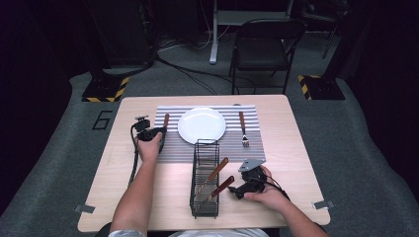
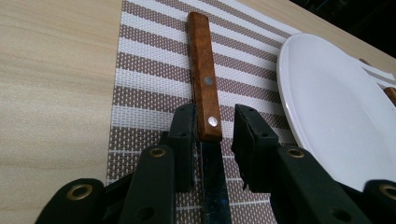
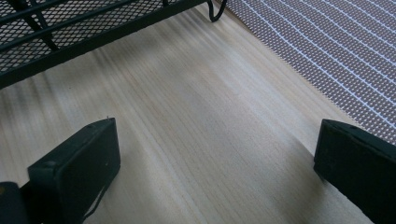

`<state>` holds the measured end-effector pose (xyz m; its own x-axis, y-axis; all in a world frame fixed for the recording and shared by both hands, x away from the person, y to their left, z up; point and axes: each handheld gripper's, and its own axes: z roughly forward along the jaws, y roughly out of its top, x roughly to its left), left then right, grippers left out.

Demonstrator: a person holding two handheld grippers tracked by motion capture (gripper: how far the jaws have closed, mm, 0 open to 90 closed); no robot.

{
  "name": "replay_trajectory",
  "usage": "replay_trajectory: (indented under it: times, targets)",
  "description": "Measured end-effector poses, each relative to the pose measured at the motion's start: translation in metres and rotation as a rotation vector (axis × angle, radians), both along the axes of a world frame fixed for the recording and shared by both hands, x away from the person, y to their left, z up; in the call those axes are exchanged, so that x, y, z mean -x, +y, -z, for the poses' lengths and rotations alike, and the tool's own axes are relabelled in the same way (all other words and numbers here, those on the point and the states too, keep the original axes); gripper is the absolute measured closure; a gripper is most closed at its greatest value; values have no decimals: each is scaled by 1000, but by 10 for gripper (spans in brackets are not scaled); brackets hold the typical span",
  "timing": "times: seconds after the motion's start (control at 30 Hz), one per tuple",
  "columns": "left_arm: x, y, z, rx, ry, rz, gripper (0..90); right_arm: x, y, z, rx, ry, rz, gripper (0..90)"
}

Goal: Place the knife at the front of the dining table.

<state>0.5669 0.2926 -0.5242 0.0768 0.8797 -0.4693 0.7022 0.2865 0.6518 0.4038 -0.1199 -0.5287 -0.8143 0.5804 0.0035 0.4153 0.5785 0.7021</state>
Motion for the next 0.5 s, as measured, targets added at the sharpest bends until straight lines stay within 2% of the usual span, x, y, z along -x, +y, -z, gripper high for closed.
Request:
replay_trajectory:
  times: [0.1, 0.23, 0.27, 0.3, 0.5]
  targets:
    - [2, 1, -1, -15, 6, 6, 660, 0, 0, 0, 0, 1, 0, 0]
    - [10, 2, -8, -20, -23, 4, 653, 0, 0, 0, -1, 1, -1, 0]
    - [12, 2, -9, -23, -27, 9, 651, 0, 0, 0, 0, -1, -3, 0]
    - [17, 2, -14, -29, -42, 35, 645, 0, 0, 0, 0, -1, -4, 0]
    - [29, -1, -26, -5, -57, 73, 629, 0, 0, 0, 0, 0, -8, 0]
